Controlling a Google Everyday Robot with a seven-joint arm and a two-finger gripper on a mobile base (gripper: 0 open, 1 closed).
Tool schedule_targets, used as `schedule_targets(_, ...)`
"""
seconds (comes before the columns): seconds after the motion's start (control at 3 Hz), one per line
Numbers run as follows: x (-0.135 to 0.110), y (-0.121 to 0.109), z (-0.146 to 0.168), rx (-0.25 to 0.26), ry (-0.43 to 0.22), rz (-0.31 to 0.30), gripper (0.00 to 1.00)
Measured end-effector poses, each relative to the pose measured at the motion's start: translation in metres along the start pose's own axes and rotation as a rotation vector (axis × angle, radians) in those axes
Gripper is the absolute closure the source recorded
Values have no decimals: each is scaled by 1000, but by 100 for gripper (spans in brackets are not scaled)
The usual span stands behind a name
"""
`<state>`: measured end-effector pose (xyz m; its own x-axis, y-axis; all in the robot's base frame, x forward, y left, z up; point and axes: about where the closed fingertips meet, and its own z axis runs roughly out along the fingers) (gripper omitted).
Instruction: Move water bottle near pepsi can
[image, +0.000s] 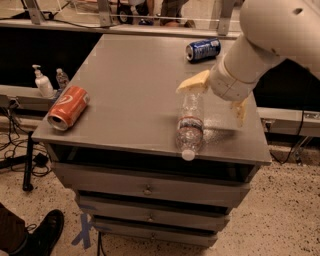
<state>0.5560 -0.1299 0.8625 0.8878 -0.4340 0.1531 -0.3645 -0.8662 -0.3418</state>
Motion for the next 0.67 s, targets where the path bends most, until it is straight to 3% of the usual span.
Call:
schedule_targets(0.33, 0, 3, 20, -75, 46, 25, 0)
schedule_targets(0.67, -2, -1, 29, -141, 101, 51, 16)
